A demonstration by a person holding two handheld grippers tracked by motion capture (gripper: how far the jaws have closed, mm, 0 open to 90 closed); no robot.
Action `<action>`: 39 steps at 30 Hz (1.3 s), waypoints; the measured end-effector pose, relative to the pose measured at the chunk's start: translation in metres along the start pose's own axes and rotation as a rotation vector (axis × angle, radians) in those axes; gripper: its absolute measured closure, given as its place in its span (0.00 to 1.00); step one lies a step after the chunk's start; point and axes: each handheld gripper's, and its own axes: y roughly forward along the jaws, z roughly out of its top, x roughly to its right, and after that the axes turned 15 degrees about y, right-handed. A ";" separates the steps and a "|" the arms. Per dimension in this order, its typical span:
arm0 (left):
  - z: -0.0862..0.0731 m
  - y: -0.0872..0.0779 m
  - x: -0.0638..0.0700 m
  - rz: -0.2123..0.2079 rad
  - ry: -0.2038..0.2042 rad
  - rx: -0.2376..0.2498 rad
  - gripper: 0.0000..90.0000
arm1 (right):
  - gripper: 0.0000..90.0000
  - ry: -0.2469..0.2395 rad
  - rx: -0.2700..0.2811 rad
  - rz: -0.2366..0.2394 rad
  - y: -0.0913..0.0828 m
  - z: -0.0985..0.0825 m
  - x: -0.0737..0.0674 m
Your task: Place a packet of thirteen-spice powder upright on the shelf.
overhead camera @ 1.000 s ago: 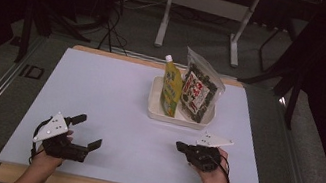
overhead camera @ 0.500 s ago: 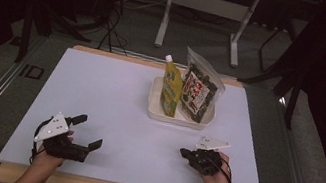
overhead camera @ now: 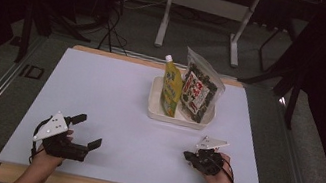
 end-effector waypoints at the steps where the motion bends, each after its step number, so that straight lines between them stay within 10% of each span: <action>1: 0.000 0.000 -0.001 0.001 0.001 -0.001 0.01 | 1.00 0.000 0.000 0.002 -0.002 -0.001 0.001; 16: 0.000 0.001 -0.001 0.001 -0.006 0.000 0.01 | 1.00 0.023 -0.025 -0.027 -0.023 -0.019 0.009; 39: 0.000 0.002 0.001 -0.002 0.001 -0.005 0.01 | 1.00 0.162 0.032 -0.130 -0.068 -0.051 0.058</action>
